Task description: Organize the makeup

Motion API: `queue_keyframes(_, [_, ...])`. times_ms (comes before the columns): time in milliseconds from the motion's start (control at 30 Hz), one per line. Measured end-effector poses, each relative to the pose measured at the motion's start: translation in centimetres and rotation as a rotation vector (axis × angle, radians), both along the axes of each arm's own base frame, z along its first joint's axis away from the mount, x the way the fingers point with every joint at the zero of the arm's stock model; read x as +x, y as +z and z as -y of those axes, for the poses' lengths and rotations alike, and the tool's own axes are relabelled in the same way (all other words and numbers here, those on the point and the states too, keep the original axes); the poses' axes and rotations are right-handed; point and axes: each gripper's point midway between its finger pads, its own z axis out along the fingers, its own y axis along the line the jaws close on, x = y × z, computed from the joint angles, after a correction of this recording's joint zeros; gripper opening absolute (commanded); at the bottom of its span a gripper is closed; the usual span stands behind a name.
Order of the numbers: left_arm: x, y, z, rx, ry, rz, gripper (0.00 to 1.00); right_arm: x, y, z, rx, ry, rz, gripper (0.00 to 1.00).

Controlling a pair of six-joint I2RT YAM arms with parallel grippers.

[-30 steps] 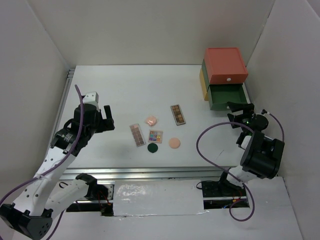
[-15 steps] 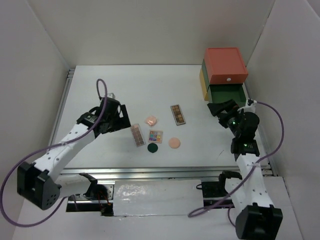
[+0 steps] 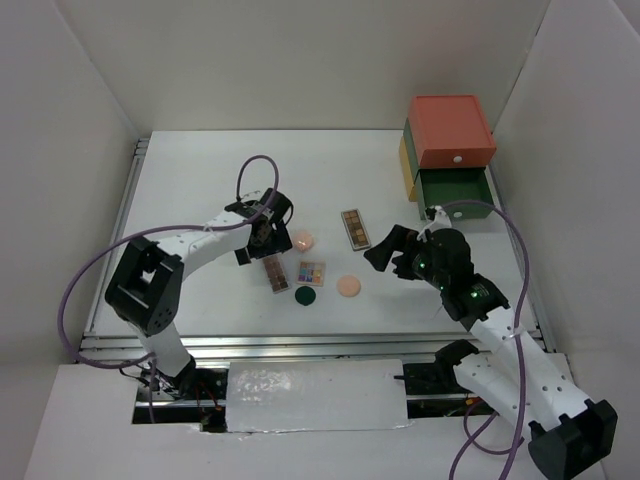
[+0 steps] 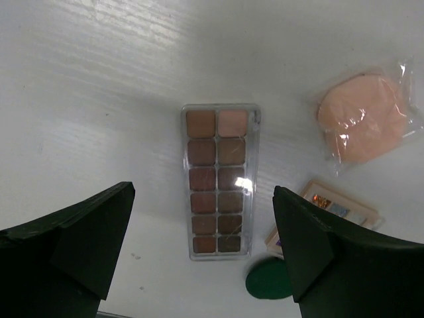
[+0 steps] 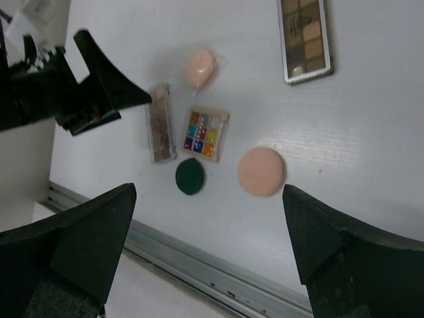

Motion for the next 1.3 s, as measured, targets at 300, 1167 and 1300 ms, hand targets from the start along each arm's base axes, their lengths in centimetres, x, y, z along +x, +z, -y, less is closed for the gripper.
queue_keyframes(300, [1.2,-2.7,0.2,0.044,0.069,-0.048,0.99,-1.6,-2.0,-1.0,-0.036,0.055,-0.047,1.00])
queue_keyframes(1167, [-2.9,2.5,-2.9,-0.067,0.138,0.104,0.00,-7.3,-1.4,-9.1,0.145,0.489,0.035,1.00])
queue_keyframes(1300, [-3.4,9.5,-0.7,-0.184,0.073,0.262,0.00,-10.0,-2.1,-13.7,0.128,0.653,0.057,0.96])
